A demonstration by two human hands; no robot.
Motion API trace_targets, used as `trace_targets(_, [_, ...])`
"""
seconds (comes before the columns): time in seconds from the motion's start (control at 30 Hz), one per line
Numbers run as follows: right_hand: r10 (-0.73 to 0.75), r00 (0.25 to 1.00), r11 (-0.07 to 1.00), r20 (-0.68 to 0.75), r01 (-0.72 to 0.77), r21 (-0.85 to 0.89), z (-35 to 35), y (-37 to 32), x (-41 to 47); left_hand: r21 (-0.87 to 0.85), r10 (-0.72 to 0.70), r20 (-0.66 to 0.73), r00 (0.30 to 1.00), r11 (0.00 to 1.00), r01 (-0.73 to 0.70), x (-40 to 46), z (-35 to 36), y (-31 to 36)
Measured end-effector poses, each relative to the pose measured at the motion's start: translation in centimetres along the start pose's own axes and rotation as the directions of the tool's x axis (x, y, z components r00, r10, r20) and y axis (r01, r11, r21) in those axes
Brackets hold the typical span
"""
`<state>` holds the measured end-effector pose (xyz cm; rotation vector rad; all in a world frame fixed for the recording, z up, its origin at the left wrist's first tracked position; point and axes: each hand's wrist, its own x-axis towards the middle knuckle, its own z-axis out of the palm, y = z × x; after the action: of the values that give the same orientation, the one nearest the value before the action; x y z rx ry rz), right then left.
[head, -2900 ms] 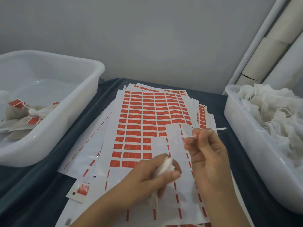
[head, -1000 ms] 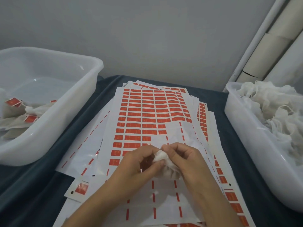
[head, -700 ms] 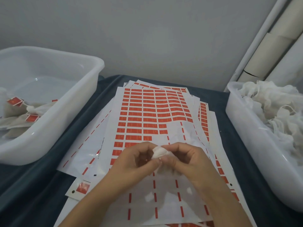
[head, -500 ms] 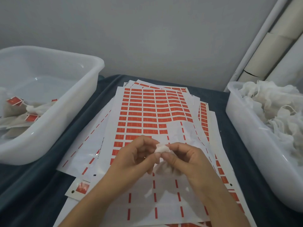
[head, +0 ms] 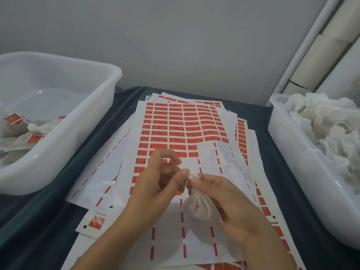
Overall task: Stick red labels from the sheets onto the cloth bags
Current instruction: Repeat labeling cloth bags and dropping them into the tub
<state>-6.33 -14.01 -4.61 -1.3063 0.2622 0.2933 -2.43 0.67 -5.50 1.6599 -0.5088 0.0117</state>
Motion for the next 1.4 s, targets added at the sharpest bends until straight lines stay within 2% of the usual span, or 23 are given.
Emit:
trace_targets(0.07, [0.042,0.998,0.977,0.039,-0.049,0.208,-0.4,0.1,0.0,-0.072,-0.048,0.007,0.999,0.996,0.049,0.1,0.0,0.3])
trace_targets(0.1, [0.040,0.997,0.968,0.060,-0.054,0.246,-0.5,0.1,0.0,-0.113,-0.076,0.011,0.997,0.991,0.077,0.2,0.1,0.3])
trace_targets(0.33, [0.015,0.992,0.956,0.124,-0.051,0.289,-0.1,0.1,-0.2,-0.388,-0.274,0.178,0.945,0.863,0.324,0.5,-0.2,-0.1])
trace_targets(0.43, [0.002,0.999,0.993,0.053,-0.009,0.118,-0.1,-0.1,-0.2,-0.460,-0.276,0.222,0.935,0.816,0.350,0.4,-0.3,-0.2])
trace_targets(0.47, [-0.023,1.000,0.998,0.020,0.021,0.066,-0.1,-0.2,-0.3,-0.458,-0.284,0.193,0.939,0.820,0.342,0.5,-0.4,-0.2])
trace_targets(0.53, [-0.096,0.995,0.995,-0.007,0.096,0.034,-0.1,-0.5,-0.3,-0.366,-0.262,0.013,0.965,0.897,0.248,0.6,-0.4,-0.3])
trace_targets(0.57, [-0.143,0.990,0.990,-0.010,0.143,0.005,0.0,-0.7,-0.3,-0.200,-0.151,-0.115,0.982,0.972,0.127,0.5,-0.4,-0.2])
trace_targets(0.6, [-0.176,0.984,0.984,-0.021,0.175,-0.036,0.1,-0.7,-0.2,0.036,0.025,-0.184,0.983,0.999,-0.018,0.5,-0.4,-0.2])
trace_targets(0.63, [-0.194,0.980,0.979,-0.043,0.190,-0.079,0.2,-0.6,-0.1,0.222,0.184,-0.169,0.968,0.964,-0.144,0.4,-0.2,-0.2])
trace_targets(0.67, [-0.192,0.979,0.976,-0.074,0.183,-0.116,0.2,-0.4,0.1,0.323,0.284,-0.123,0.951,0.917,-0.232,0.1,0.2,-0.3])
trace_targets(0.7, [-0.192,0.977,0.973,-0.092,0.177,-0.148,0.3,-0.2,0.2,0.362,0.323,-0.082,0.943,0.891,-0.274,0.0,0.7,-0.4])
trace_targets(0.77, [-0.207,0.974,0.964,-0.090,0.187,-0.188,0.4,0.2,0.4,0.382,0.348,-0.055,0.936,0.873,-0.302,-0.2,1.1,-0.7])
trace_targets(0.93, [-0.249,0.966,0.922,-0.071,0.214,-0.324,0.4,0.4,0.5,0.350,0.289,-0.093,0.953,0.905,-0.241,-0.1,0.5,-1.3])
trace_targets(1.0, [-0.269,0.962,0.898,-0.054,0.230,-0.375,0.3,0.5,0.6,0.348,0.237,-0.085,0.968,0.917,-0.194,-0.2,0.5,-1.3])
trace_targets(1.07, [-0.285,0.957,0.888,-0.047,0.246,-0.388,0.2,0.5,0.5,0.323,0.101,-0.074,0.992,0.944,-0.072,-0.1,0.4,-1.2])
trace_targets(1.13, [-0.278,0.960,0.897,-0.026,0.250,-0.365,0.0,0.4,0.4,0.165,-0.169,0.010,0.986,0.972,0.165,0.3,0.0,-0.8])
trace_targets(1.17, [-0.268,0.963,0.906,-0.007,0.249,-0.343,-0.1,0.4,0.3,0.000,-0.315,0.119,0.942,0.948,0.317,0.4,-0.5,-0.7])
trace_targets(1.2, [-0.254,0.967,0.915,0.014,0.245,-0.320,-0.1,0.3,0.2,-0.231,-0.419,0.256,0.871,0.849,0.476,0.5,-1.0,-0.6])
trace_targets(1.23, [-0.241,0.970,0.925,0.031,0.239,-0.295,-0.1,0.2,0.2,-0.455,-0.445,0.356,0.822,0.686,0.569,0.6,-1.5,-0.5])
trace_targets(1.27, [-0.229,0.973,0.935,0.043,0.232,-0.267,0.0,0.2,0.1,-0.630,-0.435,0.400,0.807,0.509,0.587,0.6,-1.9,-0.5])
trace_targets(1.3, [-0.217,0.975,0.944,0.049,0.223,-0.243,0.0,0.2,0.1,-0.741,-0.418,0.400,0.816,0.377,0.556,0.6,-2.2,-0.6])
trace_targets(1.33, [-0.205,0.977,0.951,0.050,0.211,-0.226,0.1,0.3,0.2,-0.797,-0.405,0.380,0.832,0.313,0.517,0.6,-2.3,-0.8])
trace_targets(1.4, [-0.175,0.983,0.963,0.048,0.181,-0.199,0.5,0.5,0.3,-0.853,-0.348,0.317,0.882,0.302,0.426,0.7,-2.5,-1.1])
